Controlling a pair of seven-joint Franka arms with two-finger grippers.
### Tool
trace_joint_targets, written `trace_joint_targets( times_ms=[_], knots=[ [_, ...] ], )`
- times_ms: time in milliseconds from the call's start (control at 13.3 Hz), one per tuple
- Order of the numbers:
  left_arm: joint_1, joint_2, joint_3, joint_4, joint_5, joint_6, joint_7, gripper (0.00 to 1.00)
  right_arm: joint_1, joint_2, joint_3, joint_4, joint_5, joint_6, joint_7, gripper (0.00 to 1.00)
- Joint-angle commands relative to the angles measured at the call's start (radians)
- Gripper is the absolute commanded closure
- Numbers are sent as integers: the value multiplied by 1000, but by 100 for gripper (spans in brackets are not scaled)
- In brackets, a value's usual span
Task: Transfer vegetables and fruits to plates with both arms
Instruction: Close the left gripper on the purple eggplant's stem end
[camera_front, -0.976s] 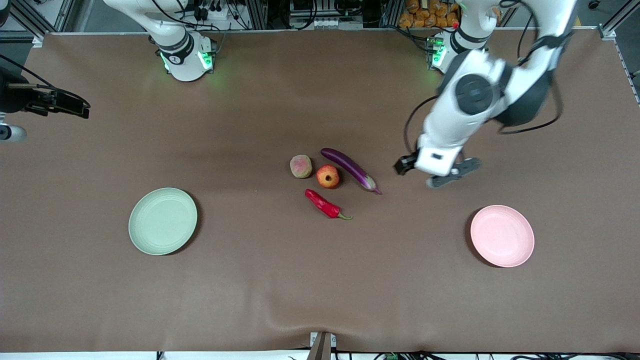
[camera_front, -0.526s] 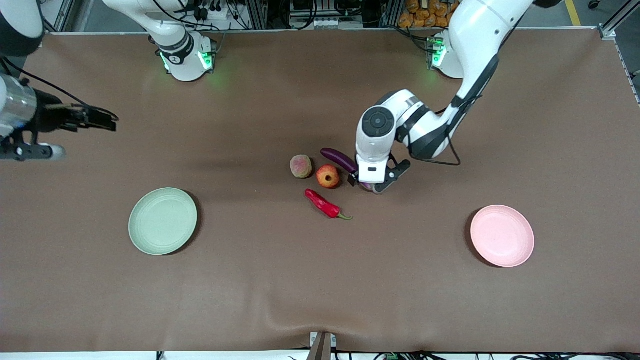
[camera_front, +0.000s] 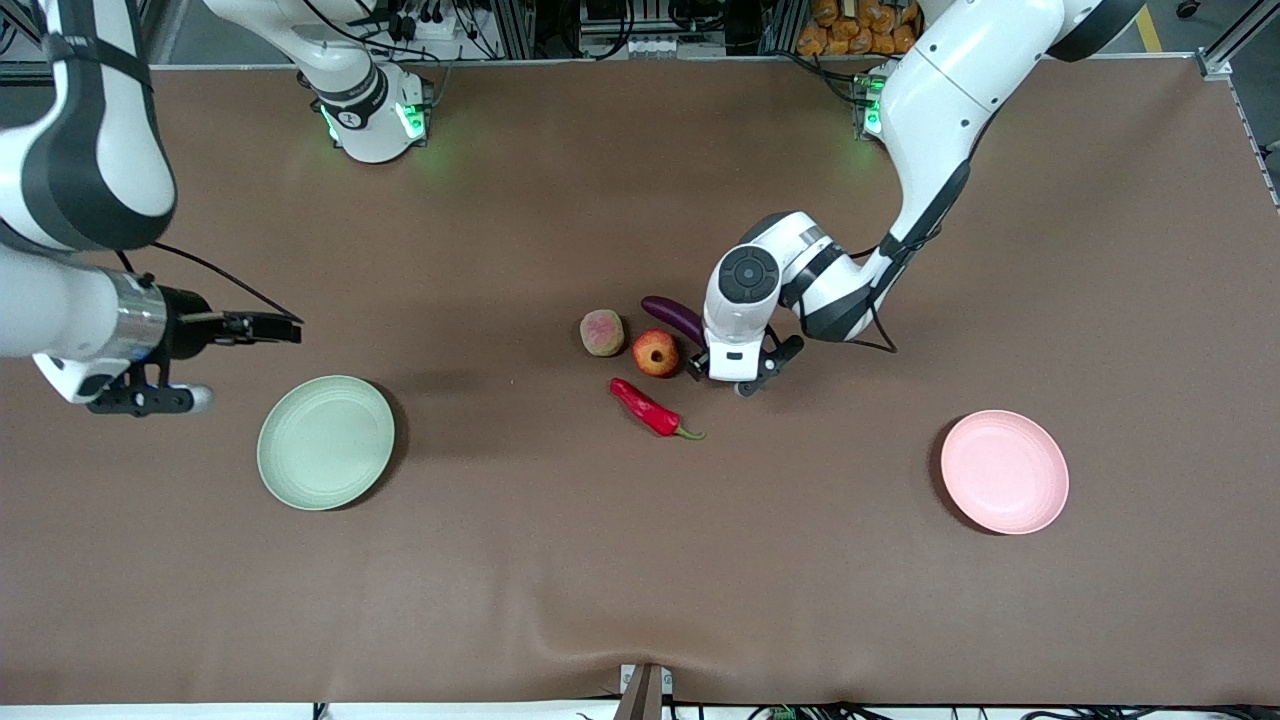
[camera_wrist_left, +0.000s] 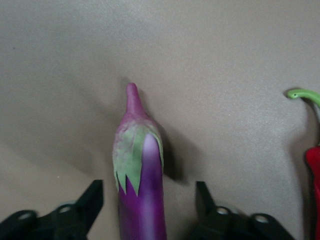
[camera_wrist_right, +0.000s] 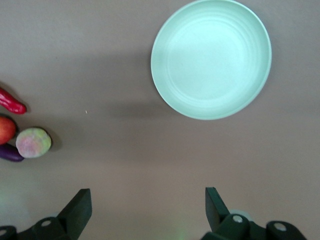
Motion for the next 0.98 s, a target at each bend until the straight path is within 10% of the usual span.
trace_joint_targets(
  times_ms=[0,75,901],
  knots=[
    [-4,15,1,15,35,5,-26,81,25,33,-3,11,24,50,5,0],
    [-4,16,1,15,36,5,-23,100,36,47,-3,11,35,83,5,0],
    [224,-296,-7,19,-19,-278,453,100,152,165,-3,12,191,271,30,0]
  ],
)
